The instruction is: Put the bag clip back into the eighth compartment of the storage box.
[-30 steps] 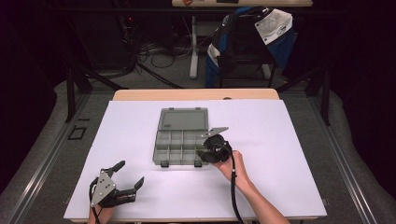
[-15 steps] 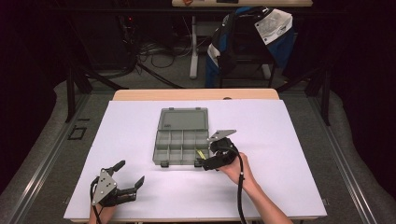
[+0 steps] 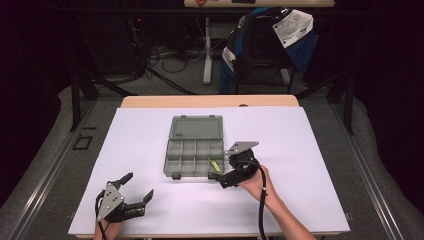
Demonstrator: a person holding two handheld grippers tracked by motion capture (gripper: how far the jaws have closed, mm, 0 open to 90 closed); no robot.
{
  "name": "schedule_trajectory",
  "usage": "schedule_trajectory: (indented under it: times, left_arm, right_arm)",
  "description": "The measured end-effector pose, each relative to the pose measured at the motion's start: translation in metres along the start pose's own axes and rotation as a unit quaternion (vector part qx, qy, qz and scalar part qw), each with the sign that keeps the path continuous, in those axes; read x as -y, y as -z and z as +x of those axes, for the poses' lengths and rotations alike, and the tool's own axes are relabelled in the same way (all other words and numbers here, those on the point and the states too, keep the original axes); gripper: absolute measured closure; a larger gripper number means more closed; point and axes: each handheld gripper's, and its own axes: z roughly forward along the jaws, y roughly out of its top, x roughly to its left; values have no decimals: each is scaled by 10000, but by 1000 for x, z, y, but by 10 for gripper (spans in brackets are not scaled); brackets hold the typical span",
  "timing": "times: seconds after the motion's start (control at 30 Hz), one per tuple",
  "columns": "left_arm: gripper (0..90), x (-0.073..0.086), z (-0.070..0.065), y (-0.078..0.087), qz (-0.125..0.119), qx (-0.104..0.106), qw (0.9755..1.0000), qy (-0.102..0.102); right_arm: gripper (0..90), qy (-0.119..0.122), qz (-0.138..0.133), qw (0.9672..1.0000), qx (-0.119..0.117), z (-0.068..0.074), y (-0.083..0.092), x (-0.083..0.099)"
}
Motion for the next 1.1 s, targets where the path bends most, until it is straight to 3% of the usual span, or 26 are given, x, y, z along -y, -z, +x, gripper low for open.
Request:
schedule_trajectory:
  times: [0.5,0.77,1.1]
  left_arm:
    - [113,1,-1,1,-2,17,10000,8]
    - [113,0,-2,0,15,29,10000,-2]
    - [114,0,-2,-1,39,55,10000,-14]
  right_arm:
    - [0,90,-422,9990,101,-2,32,19]
    - [0,281,-842,9958,225,-4,54,35]
    - [0,364,-1036,9934,326,-8,73,56]
